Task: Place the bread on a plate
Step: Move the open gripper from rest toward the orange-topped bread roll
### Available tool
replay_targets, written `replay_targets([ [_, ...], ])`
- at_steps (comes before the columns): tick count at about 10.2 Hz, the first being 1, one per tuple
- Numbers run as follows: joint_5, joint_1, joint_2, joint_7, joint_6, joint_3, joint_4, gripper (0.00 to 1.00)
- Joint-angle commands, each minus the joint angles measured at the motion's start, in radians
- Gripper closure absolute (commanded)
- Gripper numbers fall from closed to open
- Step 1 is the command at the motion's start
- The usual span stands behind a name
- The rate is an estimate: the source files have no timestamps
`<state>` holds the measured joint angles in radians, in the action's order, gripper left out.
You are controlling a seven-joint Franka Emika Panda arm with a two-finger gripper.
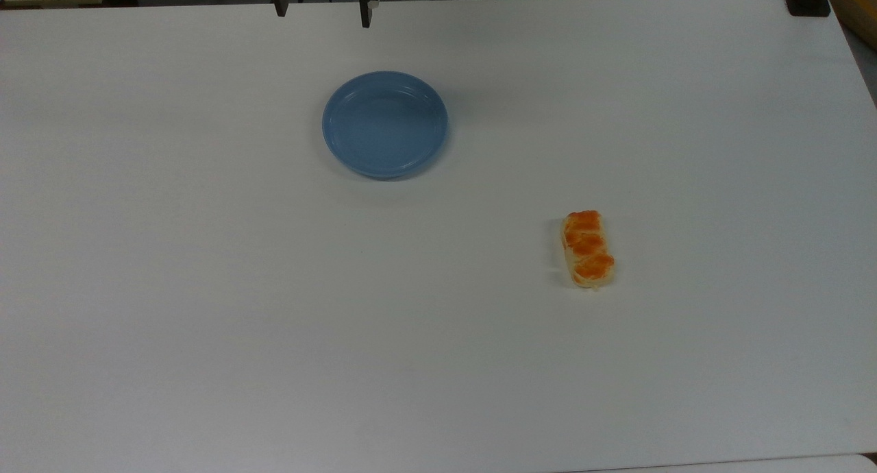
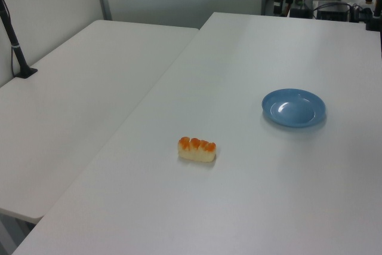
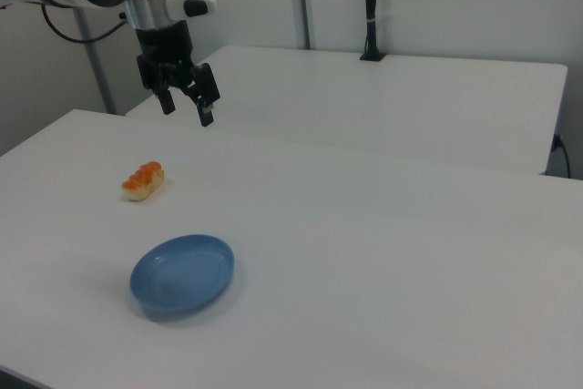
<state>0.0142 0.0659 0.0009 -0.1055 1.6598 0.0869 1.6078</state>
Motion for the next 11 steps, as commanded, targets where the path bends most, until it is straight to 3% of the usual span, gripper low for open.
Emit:
replay_targets([
  [1,0.012,0.022,-0.030,0.013,0.029,0.016,0.046,0.00],
  [7,0.006,0.083,-0.009,0.012,0.090,0.010,0.102,0.00],
  [11,-0.008,0.158,0.095,-0.003,0.230,-0.009,0.116,0.00],
])
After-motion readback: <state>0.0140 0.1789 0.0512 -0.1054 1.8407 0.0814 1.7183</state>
